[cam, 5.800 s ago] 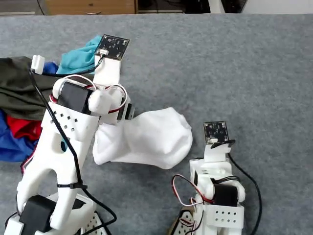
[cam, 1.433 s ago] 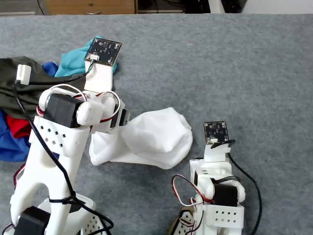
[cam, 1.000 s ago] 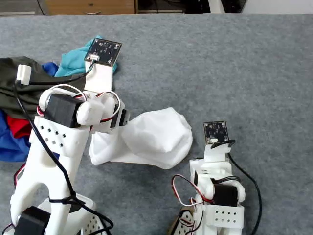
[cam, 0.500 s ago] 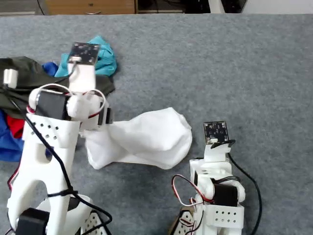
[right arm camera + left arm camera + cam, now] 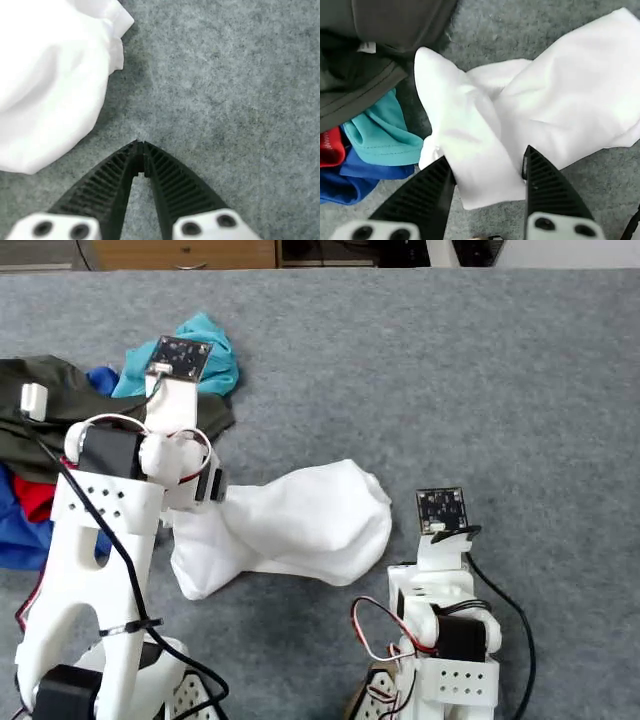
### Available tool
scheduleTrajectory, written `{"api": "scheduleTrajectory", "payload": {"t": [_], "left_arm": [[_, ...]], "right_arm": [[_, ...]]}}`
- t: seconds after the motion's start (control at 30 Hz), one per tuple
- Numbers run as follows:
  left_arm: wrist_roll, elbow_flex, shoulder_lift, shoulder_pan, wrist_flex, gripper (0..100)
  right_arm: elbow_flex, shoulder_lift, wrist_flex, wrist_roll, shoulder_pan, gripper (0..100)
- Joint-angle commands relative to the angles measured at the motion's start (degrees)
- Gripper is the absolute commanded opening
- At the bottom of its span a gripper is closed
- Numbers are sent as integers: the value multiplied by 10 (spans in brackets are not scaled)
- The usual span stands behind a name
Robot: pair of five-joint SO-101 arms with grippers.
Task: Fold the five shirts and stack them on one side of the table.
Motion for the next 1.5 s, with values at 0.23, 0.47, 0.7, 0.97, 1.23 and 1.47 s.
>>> {"api": "scheduleTrajectory", "payload": {"t": [0.23, 0.47, 0.7, 0.97, 1.23, 1.47], "left_arm": [[-113, 121, -175, -27, -52, 195], [-117, 248, -338, -27, -105, 199], [-63, 269, -331, -24, -105, 200], [-50, 235, -242, -23, -107, 198], [52, 169, -158, 76, -108, 201], [105, 117, -12, 334, -167, 197]], "right_arm": [[1, -61, -6, 4, -8, 4], [1, -61, -6, 4, -8, 4], [1, -61, -6, 4, -8, 4], [1, -61, -6, 4, -8, 4], [1, -61, -6, 4, -8, 4], [1, -61, -6, 4, -8, 4]]}}
